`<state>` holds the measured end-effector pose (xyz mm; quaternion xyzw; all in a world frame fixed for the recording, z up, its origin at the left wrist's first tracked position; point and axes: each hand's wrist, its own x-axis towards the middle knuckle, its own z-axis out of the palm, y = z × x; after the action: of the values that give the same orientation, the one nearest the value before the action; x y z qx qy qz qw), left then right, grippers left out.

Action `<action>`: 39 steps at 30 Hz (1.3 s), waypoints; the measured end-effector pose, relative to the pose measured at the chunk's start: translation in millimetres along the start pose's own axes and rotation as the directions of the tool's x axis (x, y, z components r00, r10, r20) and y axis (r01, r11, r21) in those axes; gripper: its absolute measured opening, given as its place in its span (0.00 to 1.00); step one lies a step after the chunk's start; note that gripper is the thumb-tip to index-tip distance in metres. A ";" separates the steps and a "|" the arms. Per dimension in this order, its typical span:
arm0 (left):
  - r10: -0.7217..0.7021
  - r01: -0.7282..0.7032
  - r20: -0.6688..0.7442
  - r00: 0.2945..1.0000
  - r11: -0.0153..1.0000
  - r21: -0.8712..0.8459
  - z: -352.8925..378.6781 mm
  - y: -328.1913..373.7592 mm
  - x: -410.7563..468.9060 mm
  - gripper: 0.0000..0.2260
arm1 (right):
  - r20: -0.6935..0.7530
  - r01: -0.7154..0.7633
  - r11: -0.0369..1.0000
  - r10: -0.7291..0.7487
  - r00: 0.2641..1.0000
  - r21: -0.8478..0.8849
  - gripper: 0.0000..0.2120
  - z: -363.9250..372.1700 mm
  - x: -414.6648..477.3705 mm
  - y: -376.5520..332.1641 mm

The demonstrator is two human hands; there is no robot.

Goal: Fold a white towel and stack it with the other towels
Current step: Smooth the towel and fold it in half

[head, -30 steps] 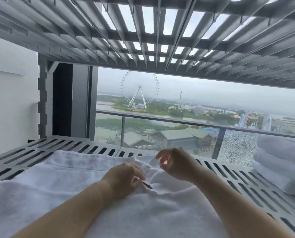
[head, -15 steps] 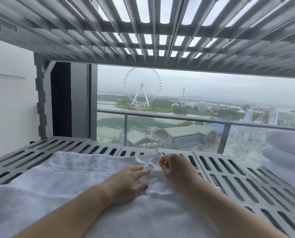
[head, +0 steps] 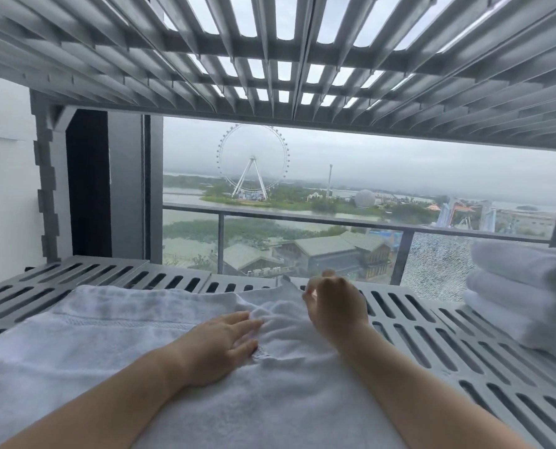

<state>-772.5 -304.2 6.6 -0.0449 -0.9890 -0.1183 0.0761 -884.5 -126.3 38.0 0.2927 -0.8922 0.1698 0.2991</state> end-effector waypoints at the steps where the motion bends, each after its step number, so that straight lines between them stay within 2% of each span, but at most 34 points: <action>1: -0.002 0.002 -0.001 1.000 1.000 -0.003 0.2 0.9 0.0 0.22 | -0.037 -0.026 1.000 0.026 0.999 -0.008 0.09 -1.2 1.3 3.5; 4: 0.000 0.000 -0.012 1.000 1.000 -0.004 0.4 2.9 -0.3 0.22 | -0.004 -0.033 0.997 0.034 0.999 0.066 0.13 2.4 0.2 7.1; 6: -0.002 0.002 -0.016 1.000 1.000 0.000 0.5 3.1 0.0 0.22 | 0.114 0.071 0.980 -0.094 0.989 0.188 0.20 6.5 -2.9 -0.3; 8: -0.002 0.002 -0.019 1.000 1.000 0.006 1.0 2.5 0.6 0.22 | 0.259 0.149 0.957 -0.214 0.942 0.249 0.23 11.7 -5.9 -7.7; 10: -0.008 0.008 -0.018 1.000 1.000 0.004 1.8 1.3 1.0 0.22 | 0.435 0.167 0.969 -0.232 0.870 0.181 0.22 16.9 -6.4 -6.8; 12: -0.014 0.014 -0.014 1.000 1.000 0.001 2.6 0.2 1.4 0.22 | 0.587 0.130 0.990 -0.140 0.798 0.059 0.22 17.6 -6.5 -0.3; 14: -0.018 0.018 -0.008 1.000 1.000 -0.001 3.1 -0.4 1.6 0.22 | 0.650 0.074 0.997 -0.053 0.758 -0.005 0.25 16.7 -6.6 5.0; 17: -0.031 0.031 -0.003 1.000 1.000 0.000 3.7 -0.9 1.8 0.22 | 0.608 0.090 0.996 -0.074 0.791 0.004 0.27 15.1 -6.2 3.9; 20: -0.027 0.027 -0.011 1.000 1.000 -0.011 2.7 -1.0 1.1 0.22 | 0.492 0.166 0.979 -0.202 0.847 0.116 0.26 8.4 -5.0 -3.0; 23: -0.036 0.034 -0.085 0.996 0.999 -0.023 -0.8 -1.2 -0.1 0.24 | 0.432 0.231 0.930 -0.340 0.835 0.286 0.22 -2.7 -5.4 -12.0; 26: -0.126 0.125 -0.133 0.983 0.992 -0.016 -3.0 -5.9 -0.3 0.26 | 0.378 0.347 0.890 -0.444 0.812 0.297 0.19 -12.6 -8.9 -24.6; 28: -0.202 0.203 -0.092 0.975 0.979 0.006 -1.8 -10.3 0.6 0.26 | 0.386 0.416 0.875 -0.482 0.786 0.247 0.20 -15.5 -13.3 -32.0; 30: -0.248 0.249 -0.030 0.968 0.967 0.058 0.4 -13.0 1.6 0.27 | 0.472 0.437 0.883 -0.463 0.750 0.172 0.27 -17.5 -16.6 -36.2; 32: -0.262 0.261 0.000 0.965 0.961 0.089 1.9 -13.6 2.4 0.27 | 0.554 0.400 0.906 -0.407 0.726 0.141 0.30 -20.0 -17.1 -37.4; 37: -0.265 0.263 0.008 0.964 0.960 0.100 0.5 -11.3 0.7 0.25 | 0.477 0.354 0.923 -0.381 0.792 0.149 0.16 -22.4 -15.7 -40.7; 39: -0.263 0.261 0.011 0.965 0.960 0.104 -0.5 -10.4 0.0 0.25 | 0.395 0.337 0.933 -0.358 0.846 0.124 0.13 -21.6 -13.4 -40.1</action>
<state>-773.5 -314.4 4.7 0.0890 -0.9919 -0.0762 0.0497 -841.4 -141.3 51.1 0.4856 -0.8626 0.0699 0.1230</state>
